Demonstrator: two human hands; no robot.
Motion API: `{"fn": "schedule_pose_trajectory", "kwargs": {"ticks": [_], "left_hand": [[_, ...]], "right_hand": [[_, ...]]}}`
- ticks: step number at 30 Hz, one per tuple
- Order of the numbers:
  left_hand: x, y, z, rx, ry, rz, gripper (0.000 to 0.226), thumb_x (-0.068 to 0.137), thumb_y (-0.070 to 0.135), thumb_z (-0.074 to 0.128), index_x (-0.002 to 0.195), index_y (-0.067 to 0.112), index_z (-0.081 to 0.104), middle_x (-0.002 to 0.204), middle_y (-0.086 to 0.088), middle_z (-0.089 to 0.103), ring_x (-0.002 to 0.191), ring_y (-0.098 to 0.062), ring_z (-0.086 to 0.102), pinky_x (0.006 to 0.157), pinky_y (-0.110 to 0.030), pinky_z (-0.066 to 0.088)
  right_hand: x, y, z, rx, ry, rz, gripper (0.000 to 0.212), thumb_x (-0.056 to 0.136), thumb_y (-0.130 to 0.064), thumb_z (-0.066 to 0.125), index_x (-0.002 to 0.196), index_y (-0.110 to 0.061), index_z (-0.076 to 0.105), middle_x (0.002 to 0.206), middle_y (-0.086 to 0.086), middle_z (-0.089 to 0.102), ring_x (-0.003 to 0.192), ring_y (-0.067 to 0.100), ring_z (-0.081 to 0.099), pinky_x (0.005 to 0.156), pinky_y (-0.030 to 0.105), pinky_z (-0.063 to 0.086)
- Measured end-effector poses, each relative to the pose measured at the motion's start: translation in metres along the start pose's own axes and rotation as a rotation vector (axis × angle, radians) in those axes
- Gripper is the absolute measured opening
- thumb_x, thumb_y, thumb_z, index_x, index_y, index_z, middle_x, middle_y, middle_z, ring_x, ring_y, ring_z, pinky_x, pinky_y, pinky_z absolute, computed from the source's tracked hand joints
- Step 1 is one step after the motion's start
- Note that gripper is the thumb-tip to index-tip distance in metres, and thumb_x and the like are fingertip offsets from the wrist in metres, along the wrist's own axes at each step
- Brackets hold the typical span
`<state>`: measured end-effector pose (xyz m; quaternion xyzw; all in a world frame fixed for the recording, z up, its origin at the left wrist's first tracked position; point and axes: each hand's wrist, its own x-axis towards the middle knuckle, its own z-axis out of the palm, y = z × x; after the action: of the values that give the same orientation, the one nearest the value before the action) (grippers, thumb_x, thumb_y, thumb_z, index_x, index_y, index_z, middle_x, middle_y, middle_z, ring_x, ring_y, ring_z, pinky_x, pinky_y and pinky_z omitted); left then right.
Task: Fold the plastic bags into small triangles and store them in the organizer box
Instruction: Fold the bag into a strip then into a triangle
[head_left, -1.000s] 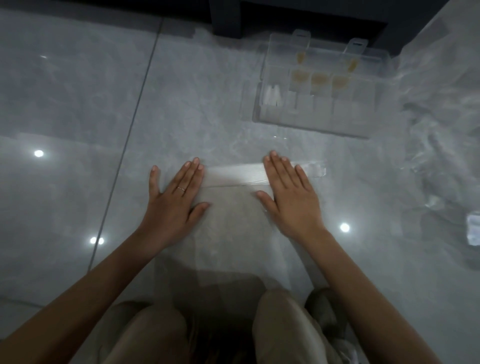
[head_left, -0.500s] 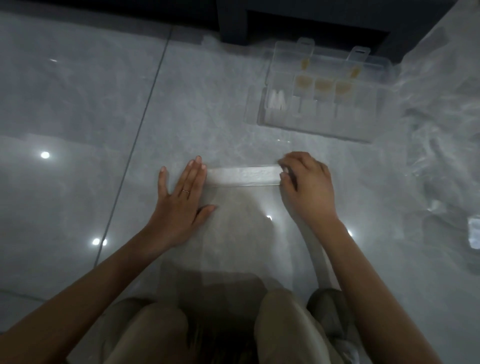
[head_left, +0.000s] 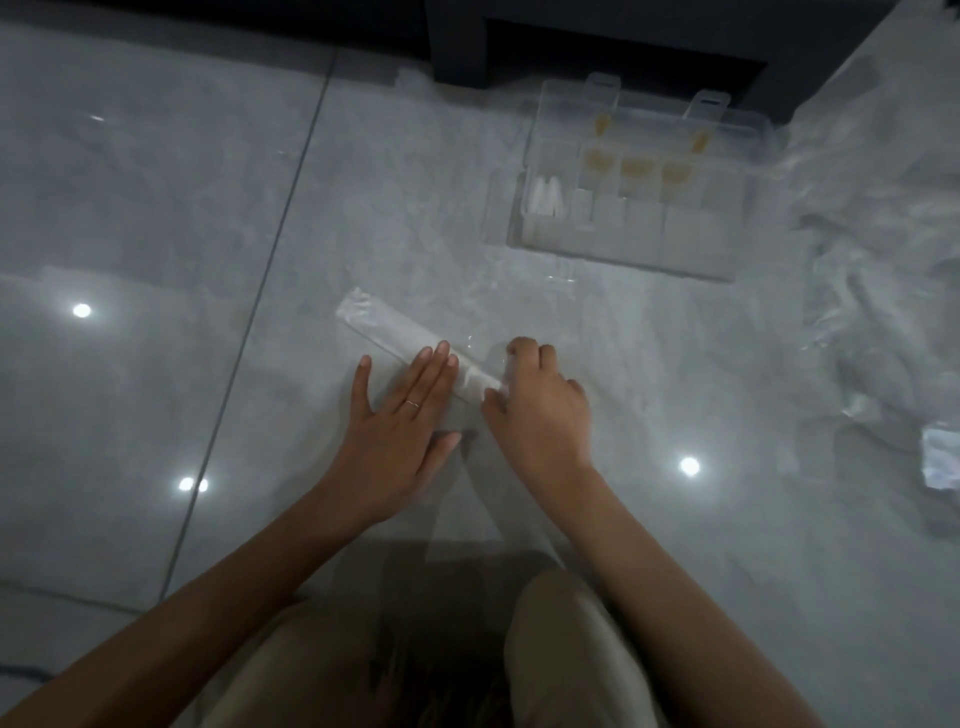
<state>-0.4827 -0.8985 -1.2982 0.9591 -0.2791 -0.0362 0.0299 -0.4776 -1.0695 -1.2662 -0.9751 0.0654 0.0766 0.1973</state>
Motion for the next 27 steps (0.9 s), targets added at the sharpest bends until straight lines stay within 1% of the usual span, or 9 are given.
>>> {"fn": "schedule_pose_trajectory", "kwargs": {"ticks": [2,8,12,15,17,20,22,25,27], "left_hand": [[0.000,-0.004,0.002,0.017,-0.004,-0.003,0.065,0.097,0.045,0.030,0.149,0.006,0.031,0.157,-0.010,0.027,0.145,-0.019,0.018,0.114,-0.057,0.000],[-0.002,-0.007,0.006,0.029,-0.014,0.004,0.066,0.096,0.047,0.031,0.147,0.006,0.035,0.156,-0.011,0.030,0.144,-0.020,0.022,0.112,-0.060,0.007],[-0.002,-0.006,0.006,0.008,-0.029,-0.013,0.065,0.101,0.050,0.013,0.147,0.009,0.031,0.156,-0.010,0.030,0.144,-0.019,0.022,0.112,-0.060,0.007],[-0.002,-0.007,0.007,-0.001,-0.050,-0.020,0.067,0.101,0.053,0.009,0.148,0.010,0.030,0.156,-0.009,0.030,0.145,-0.018,0.020,0.112,-0.059,0.005],[-0.002,-0.008,0.007,-0.001,-0.044,-0.013,0.067,0.100,0.052,0.014,0.148,0.009,0.032,0.157,-0.008,0.029,0.145,-0.018,0.019,0.113,-0.059,0.005],[-0.002,-0.008,0.007,-0.009,-0.015,-0.005,0.066,0.097,0.050,0.026,0.148,0.008,0.034,0.157,-0.008,0.028,0.145,-0.017,0.019,0.113,-0.060,0.006],[-0.002,-0.008,0.006,-0.016,-0.013,-0.006,0.067,0.096,0.049,0.030,0.148,0.009,0.033,0.157,-0.008,0.028,0.145,-0.017,0.019,0.112,-0.060,0.007],[-0.002,-0.007,0.005,-0.017,-0.027,-0.009,0.067,0.096,0.050,0.031,0.150,0.010,0.031,0.158,-0.007,0.026,0.146,-0.016,0.018,0.113,-0.059,0.005],[-0.003,-0.007,0.006,-0.019,-0.029,-0.008,0.067,0.095,0.050,0.031,0.149,0.009,0.032,0.158,-0.007,0.027,0.145,-0.016,0.019,0.113,-0.058,0.004]], "right_hand": [[-0.004,-0.005,0.000,-0.014,-0.018,0.013,0.043,0.092,-0.030,0.055,0.130,-0.011,0.044,0.116,0.005,0.056,0.090,0.024,0.063,0.071,0.028,0.038],[-0.006,-0.014,0.001,-0.051,-0.046,0.020,0.024,0.094,-0.025,0.047,0.109,-0.007,0.055,0.108,0.008,0.058,0.094,0.024,0.059,0.069,0.027,0.032],[-0.009,-0.022,0.001,-0.076,-0.041,-0.030,0.024,0.095,-0.021,0.047,0.111,-0.007,0.056,0.108,0.009,0.054,0.094,0.023,0.056,0.076,0.030,0.037],[-0.008,-0.023,-0.003,-0.035,-0.091,-0.044,0.014,0.094,-0.017,0.045,0.107,-0.011,0.048,0.099,0.005,0.061,0.087,0.023,0.061,0.071,0.027,0.032],[-0.003,-0.020,-0.008,0.072,-0.162,-0.017,0.016,0.092,-0.015,0.049,0.107,-0.013,0.043,0.089,0.002,0.060,0.077,0.023,0.058,0.067,0.028,0.031],[0.007,-0.005,-0.014,0.353,-0.315,-0.022,0.037,0.087,-0.008,0.052,0.122,-0.017,0.042,0.084,-0.002,0.053,0.073,0.019,0.050,0.066,0.029,0.035],[0.014,0.009,-0.018,0.520,-0.466,-0.103,0.051,0.087,0.002,0.049,0.132,-0.021,0.041,0.093,0.000,0.056,0.081,0.019,0.056,0.075,0.031,0.043],[0.022,0.026,-0.027,0.665,-0.642,-0.173,0.056,0.086,0.012,0.047,0.126,-0.026,0.053,0.123,-0.001,0.058,0.107,0.015,0.059,0.092,0.027,0.047],[0.025,0.033,-0.035,0.654,-0.726,-0.161,0.051,0.085,0.013,0.046,0.120,-0.021,0.062,0.122,-0.005,0.057,0.102,0.004,0.058,0.086,0.014,0.044]]}}
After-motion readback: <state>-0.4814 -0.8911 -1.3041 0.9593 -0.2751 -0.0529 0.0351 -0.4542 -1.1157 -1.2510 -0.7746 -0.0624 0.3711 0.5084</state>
